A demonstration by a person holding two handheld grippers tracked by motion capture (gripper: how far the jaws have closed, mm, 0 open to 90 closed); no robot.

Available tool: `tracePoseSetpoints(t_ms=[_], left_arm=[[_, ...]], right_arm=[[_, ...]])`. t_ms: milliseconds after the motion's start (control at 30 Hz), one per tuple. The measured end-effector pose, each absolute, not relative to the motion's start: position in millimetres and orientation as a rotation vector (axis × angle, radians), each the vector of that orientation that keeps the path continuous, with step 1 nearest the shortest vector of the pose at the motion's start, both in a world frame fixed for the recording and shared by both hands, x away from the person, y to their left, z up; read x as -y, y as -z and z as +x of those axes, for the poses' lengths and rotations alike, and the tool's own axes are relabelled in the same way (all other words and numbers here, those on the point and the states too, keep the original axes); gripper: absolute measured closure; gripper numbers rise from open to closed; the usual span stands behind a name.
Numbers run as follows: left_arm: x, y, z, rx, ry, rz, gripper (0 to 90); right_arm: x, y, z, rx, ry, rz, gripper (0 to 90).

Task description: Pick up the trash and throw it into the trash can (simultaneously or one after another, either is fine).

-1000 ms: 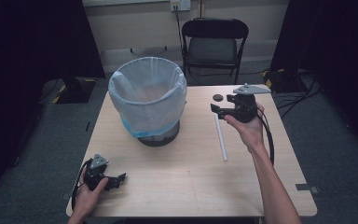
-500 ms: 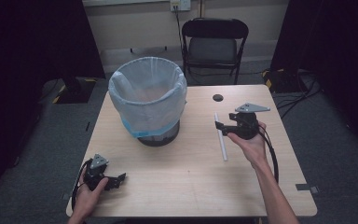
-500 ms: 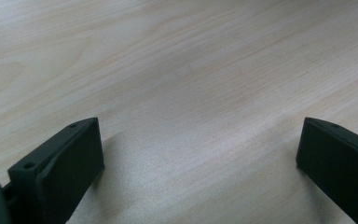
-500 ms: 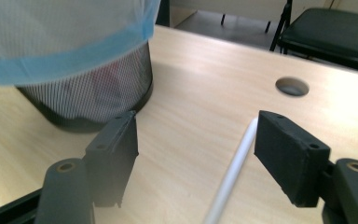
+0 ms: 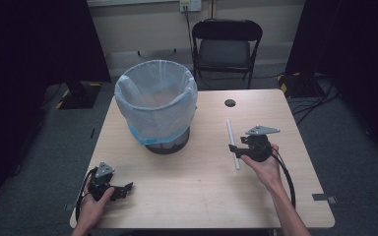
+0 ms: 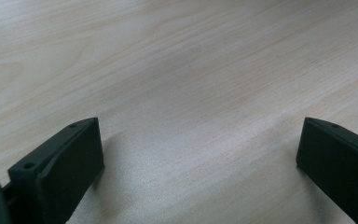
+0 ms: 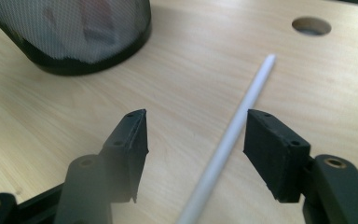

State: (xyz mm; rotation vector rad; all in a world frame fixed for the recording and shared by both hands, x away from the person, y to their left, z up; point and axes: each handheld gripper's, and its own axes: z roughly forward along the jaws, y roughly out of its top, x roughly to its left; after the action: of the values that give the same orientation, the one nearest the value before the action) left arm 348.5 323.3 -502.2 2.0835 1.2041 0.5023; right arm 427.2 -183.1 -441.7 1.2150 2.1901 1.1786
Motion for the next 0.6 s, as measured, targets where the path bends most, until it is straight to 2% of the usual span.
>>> tracePoseSetpoints(t_ms=[400,600], left_arm=[[-323.2,502.3,348.5,-1.205,-0.503,2.083,0.1],[-323.2,502.2,348.5,-1.205,-0.503,2.083,0.0]], right_arm=[[193.7,485.6,415.7,-2.252,-1.085,1.288,52.1],[188.7,490.9,415.6,-2.280,-1.050,1.270,55.0]])
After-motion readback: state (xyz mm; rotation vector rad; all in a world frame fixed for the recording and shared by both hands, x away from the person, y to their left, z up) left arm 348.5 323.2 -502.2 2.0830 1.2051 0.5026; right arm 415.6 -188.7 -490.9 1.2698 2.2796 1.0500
